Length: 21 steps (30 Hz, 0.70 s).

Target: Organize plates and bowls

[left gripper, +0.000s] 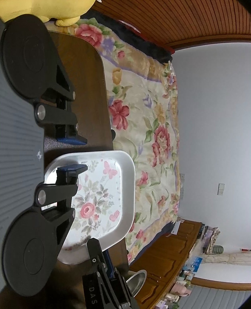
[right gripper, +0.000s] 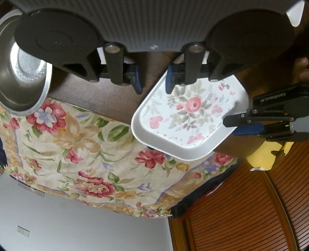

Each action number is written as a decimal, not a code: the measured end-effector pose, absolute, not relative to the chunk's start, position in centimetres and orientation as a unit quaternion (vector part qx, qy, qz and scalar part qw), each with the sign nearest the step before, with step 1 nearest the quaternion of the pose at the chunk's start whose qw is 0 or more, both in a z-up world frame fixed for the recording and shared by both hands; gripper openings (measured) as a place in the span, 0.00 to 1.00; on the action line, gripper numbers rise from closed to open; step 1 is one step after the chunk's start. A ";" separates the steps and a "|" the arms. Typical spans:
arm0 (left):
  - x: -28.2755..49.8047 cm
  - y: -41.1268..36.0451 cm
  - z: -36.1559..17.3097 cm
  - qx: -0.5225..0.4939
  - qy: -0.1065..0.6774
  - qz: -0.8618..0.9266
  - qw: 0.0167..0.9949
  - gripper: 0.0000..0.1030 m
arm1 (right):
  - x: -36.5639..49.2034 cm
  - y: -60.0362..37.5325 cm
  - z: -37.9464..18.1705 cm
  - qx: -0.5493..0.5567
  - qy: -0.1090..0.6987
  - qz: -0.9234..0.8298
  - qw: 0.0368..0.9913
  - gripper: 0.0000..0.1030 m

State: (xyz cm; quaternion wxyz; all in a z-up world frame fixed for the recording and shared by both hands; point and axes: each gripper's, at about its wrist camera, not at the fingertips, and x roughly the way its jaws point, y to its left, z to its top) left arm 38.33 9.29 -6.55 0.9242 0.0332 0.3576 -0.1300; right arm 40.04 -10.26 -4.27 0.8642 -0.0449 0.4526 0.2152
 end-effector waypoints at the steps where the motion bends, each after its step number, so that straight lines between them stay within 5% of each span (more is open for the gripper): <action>1: 38.4 9.3 -6.6 0.033 0.359 -0.130 0.924 0.19 | 40.0 -10.2 -4.3 -0.047 0.452 0.217 0.864 0.20; 21: 36.6 9.5 -5.4 0.019 0.349 -0.130 0.928 0.09 | 39.2 -10.4 -4.1 -0.031 0.450 0.223 0.864 0.15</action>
